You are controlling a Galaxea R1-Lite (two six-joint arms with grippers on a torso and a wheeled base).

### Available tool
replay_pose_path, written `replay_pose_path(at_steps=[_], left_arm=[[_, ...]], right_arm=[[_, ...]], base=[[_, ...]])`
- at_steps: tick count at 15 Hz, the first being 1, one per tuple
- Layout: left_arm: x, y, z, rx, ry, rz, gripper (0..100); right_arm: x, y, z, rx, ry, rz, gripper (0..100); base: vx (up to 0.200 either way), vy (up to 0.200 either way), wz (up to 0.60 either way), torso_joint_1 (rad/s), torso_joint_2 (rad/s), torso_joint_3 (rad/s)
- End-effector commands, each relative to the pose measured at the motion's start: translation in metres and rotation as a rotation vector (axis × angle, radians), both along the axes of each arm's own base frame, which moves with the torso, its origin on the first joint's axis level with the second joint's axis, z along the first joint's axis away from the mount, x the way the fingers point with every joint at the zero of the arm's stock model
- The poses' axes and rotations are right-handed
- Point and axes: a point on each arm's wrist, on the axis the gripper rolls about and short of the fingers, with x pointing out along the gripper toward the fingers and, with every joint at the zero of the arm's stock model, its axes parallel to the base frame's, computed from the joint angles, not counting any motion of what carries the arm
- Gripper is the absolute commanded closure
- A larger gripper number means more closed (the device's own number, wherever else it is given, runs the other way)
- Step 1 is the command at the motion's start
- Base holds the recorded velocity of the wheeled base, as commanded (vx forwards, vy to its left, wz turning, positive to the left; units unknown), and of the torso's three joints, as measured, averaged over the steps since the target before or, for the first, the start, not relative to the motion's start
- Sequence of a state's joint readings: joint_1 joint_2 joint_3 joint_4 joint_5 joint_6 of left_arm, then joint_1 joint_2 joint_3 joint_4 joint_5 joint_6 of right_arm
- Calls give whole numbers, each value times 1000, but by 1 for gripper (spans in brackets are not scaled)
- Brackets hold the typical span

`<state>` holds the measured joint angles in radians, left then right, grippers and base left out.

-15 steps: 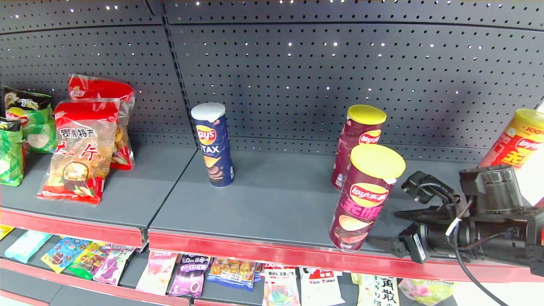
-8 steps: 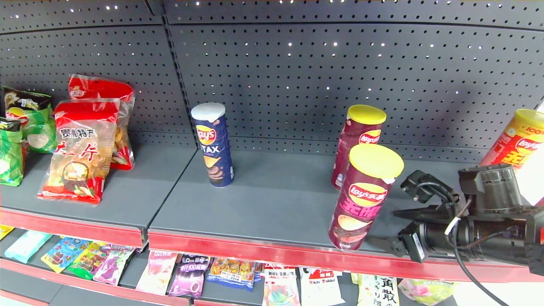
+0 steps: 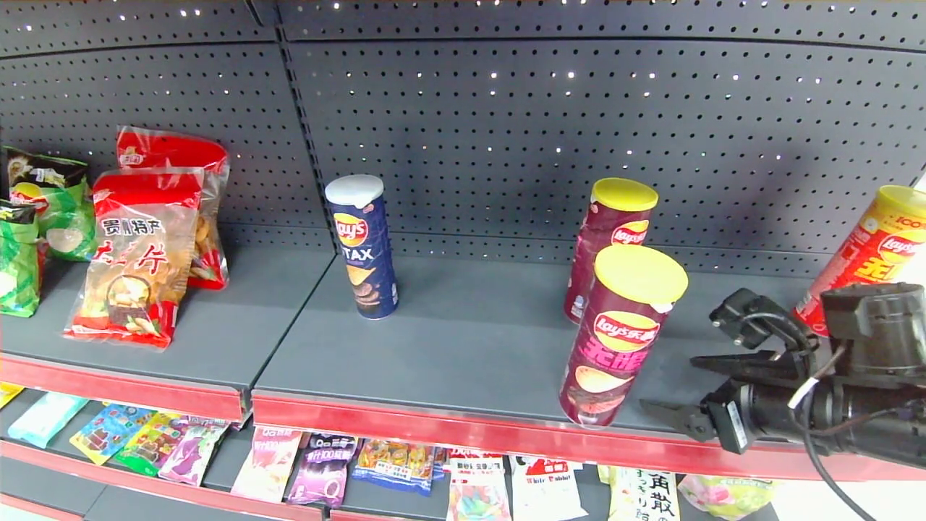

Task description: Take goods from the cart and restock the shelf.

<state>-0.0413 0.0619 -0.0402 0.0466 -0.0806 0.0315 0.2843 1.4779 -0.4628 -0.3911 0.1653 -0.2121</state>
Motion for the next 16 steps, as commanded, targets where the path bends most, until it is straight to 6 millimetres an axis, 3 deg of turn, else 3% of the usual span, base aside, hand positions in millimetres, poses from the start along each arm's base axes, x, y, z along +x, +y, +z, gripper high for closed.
replay_pose_path(at_steps=[1,6,10,11,13,16], left_arm=[[0,0,1,6,3,-9,0],[1,-1,1,22,8,-44,0],[4,0,1,14,46,-94,0],[5,1,2,15,57,-137,0],[4,2,2,15,51,-138,0],[4,3,-1,12,42,-76,0]], right_arm=[[-43,-11,32,10,-191,-53,0],[-112,-38,49,-16,-430,-272,0],[-181,-62,74,-70,-401,-345,0],[-203,-68,74,-80,-438,-420,0],[-226,-70,65,-117,-433,-582,0],[-238,-68,52,-102,-401,-649,0]], base=[[0,0,0,0,0,0],[0,0,0,0,0,0],[0,0,0,0,0,0],[0,0,0,0,0,0],[0,0,0,0,0,0],[0,0,0,0,0,0]])
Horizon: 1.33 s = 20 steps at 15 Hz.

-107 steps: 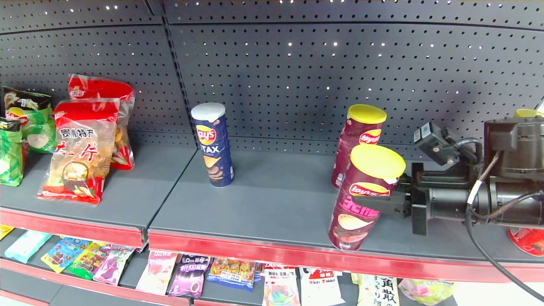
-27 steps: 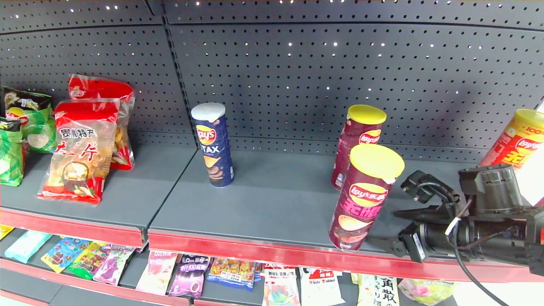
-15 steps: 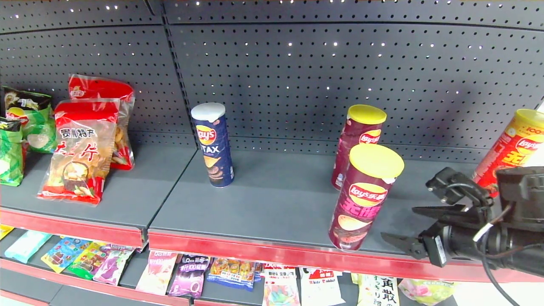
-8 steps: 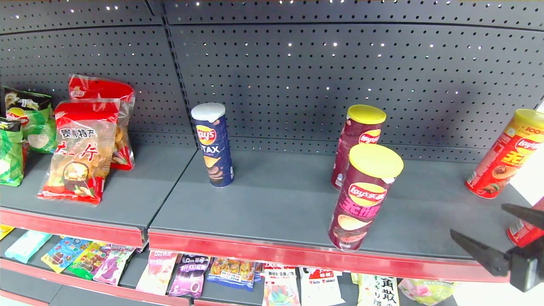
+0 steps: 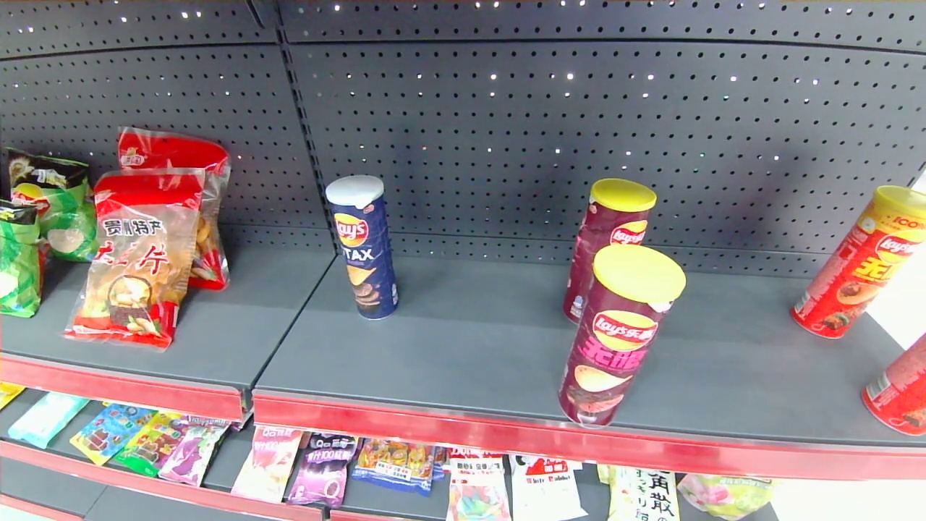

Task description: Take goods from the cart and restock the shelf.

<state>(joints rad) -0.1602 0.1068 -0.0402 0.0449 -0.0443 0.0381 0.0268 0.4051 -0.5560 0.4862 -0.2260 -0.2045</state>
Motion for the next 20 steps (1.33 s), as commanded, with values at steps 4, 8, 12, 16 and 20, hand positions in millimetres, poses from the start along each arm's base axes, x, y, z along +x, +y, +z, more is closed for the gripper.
replay_pose_path(at_steps=[4,8,12,16,20], left_arm=[[2,1,-8,-16,0,52,0],[2,1,-8,-22,1,52,0],[2,1,-8,-22,1,54,0],[2,1,-8,-19,2,52,0],[2,1,-8,-20,3,52,0]], right_arm=[[-28,0,-9,10,-141,-40,0],[-34,0,-14,17,-170,-65,0],[-37,0,-21,12,-183,-84,0],[-35,0,-29,9,-165,-76,0],[-34,0,-31,9,-157,-65,0]], base=[[0,0,0,0,0,0],[0,0,0,0,0,0],[0,0,0,0,0,0],[-200,0,0,14,4,5],[-100,0,0,-4,-1,1]])
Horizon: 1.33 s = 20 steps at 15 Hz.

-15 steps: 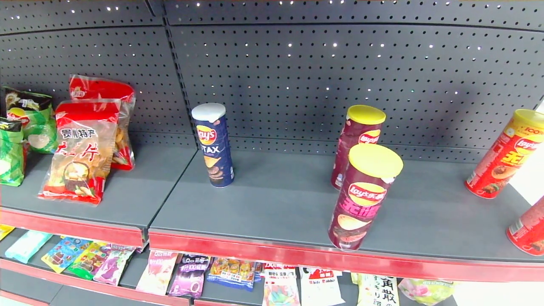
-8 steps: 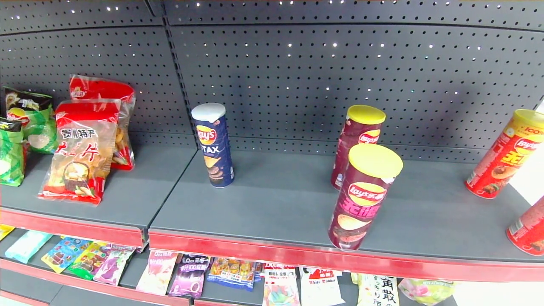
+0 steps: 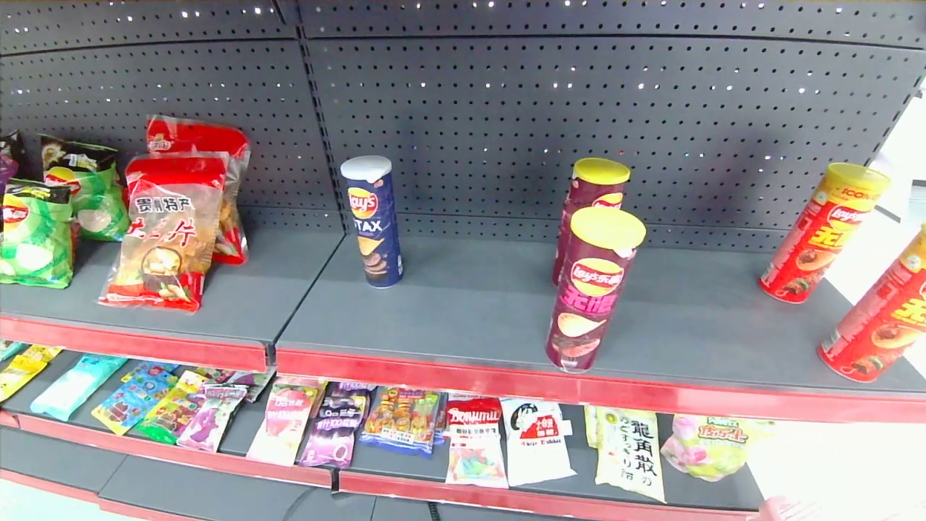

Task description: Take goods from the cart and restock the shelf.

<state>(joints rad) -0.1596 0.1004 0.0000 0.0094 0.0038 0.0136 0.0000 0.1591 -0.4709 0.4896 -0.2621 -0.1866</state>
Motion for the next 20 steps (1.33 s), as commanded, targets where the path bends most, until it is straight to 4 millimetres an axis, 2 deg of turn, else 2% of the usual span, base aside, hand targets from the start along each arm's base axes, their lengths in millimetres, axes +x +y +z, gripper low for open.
replay_pose_path(at_steps=[1,2,19,20], left_arm=[[0,0,0,0,1,1,0],[0,0,0,0,1,1,0],[0,0,0,-1,1,-2,0],[0,0,0,-1,1,-2,0]], right_arm=[[2,0,-2,-1,16,1,0],[2,0,-3,-2,17,2,0],[10,-1,-9,-1,71,28,0],[11,-1,-10,-3,78,27,0]], base=[[0,0,0,0,0,0],[0,0,0,0,0,0],[0,0,-600,5,3,2],[0,0,0,0,0,0]])
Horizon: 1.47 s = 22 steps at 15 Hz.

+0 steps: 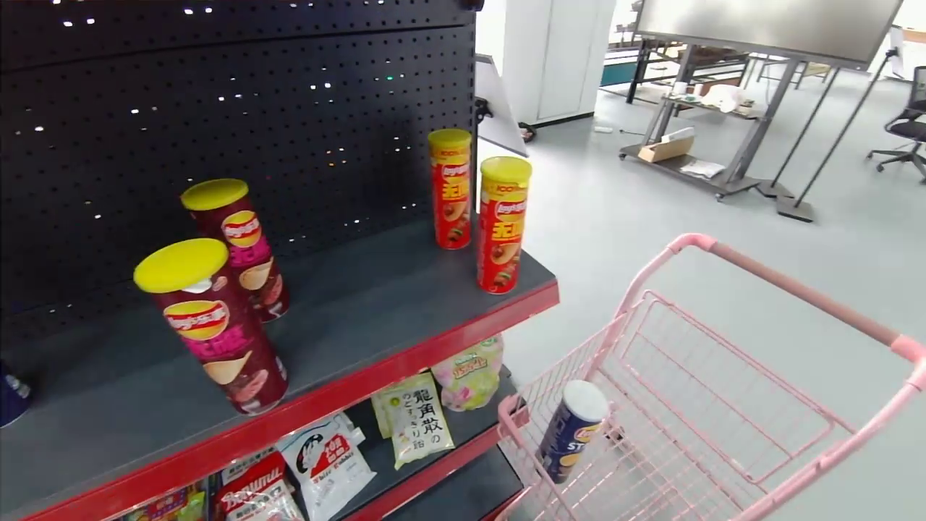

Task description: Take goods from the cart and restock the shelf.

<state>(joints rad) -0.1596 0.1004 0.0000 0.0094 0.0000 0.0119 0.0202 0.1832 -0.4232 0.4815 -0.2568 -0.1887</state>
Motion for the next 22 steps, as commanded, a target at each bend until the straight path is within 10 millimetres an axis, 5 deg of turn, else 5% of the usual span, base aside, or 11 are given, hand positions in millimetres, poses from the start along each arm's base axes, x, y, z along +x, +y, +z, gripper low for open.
replay_pose_path(at_steps=[1,6,22], left_arm=[[0,0,0,0,1,0,0],[0,0,0,0,1,0,0],[0,0,0,0,1,0,0]], right_arm=[[2,0,-2,-11,17,3,0],[3,0,-7,-28,35,6,0],[2,0,-22,-34,49,9,0]], base=[[0,0,0,0,0,0],[0,0,0,0,0,0],[0,0,0,-140,355,208]])
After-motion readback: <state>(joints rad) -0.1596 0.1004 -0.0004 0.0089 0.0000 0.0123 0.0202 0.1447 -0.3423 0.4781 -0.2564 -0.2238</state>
